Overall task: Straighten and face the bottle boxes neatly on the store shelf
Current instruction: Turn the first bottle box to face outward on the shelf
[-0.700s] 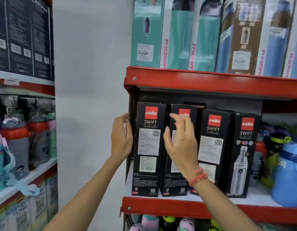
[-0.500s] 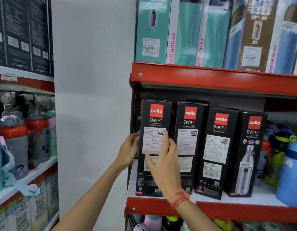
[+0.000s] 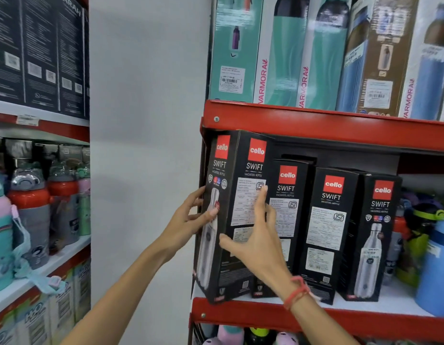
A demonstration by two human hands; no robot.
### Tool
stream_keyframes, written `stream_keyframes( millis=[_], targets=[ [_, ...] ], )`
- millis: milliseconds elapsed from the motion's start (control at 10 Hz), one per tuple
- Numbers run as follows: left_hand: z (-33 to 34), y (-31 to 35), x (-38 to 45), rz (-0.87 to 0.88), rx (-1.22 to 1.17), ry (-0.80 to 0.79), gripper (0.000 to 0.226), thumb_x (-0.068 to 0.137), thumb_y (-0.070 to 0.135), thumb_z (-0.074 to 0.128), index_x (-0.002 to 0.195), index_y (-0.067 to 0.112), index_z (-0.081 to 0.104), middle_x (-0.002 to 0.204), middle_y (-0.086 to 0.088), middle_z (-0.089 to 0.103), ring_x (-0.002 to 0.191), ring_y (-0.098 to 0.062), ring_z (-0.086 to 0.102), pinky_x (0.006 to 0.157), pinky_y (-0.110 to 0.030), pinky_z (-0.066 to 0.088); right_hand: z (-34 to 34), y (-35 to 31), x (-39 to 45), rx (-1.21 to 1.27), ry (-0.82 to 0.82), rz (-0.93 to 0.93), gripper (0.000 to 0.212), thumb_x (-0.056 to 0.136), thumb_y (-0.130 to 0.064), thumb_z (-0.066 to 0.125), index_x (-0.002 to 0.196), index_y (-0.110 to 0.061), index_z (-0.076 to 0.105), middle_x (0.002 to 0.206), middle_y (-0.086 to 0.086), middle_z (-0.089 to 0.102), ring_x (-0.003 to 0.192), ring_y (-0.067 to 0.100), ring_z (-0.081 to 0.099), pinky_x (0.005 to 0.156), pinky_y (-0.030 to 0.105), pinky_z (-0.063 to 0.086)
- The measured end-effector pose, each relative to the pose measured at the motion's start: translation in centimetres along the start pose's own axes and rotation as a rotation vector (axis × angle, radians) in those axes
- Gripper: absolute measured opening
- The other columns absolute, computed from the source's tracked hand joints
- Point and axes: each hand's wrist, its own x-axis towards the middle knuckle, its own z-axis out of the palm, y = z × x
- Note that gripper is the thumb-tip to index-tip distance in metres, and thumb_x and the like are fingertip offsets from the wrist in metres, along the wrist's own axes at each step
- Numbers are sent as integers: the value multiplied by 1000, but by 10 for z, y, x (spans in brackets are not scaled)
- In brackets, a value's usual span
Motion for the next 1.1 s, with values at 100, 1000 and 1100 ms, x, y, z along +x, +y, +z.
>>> stream_keyframes(
  millis=[100,1000,1100],
  targets=[
    [-1,9,-18,-17,-66,-89,76,76,38,74,135,58,30,120,4,68,108,-18,67,83,-35,58,-21,14,-1,137,-175,-31,124,63,-55,73,140,-56,-24,136,-26,16,103,-36,22,93,13,26],
    [46,-48,7,34,210,266,91,78,38,76,149,35,21,132,9,58,116,-15,60,95,-45,53,25,34,34,7,-147,107,93,87,-9,67,155,-27,5,133,7,58,117,20,57,94,23,40],
    [46,-51,6,7,217,267,89,77,41,77,147,37,23,131,10,59,115,-15,61,94,-41,53,15,30,28,-208,186,-47,63,88,-23,68,145,-15,42,119,7,67,99,20,65,88,33,53]
  ],
)
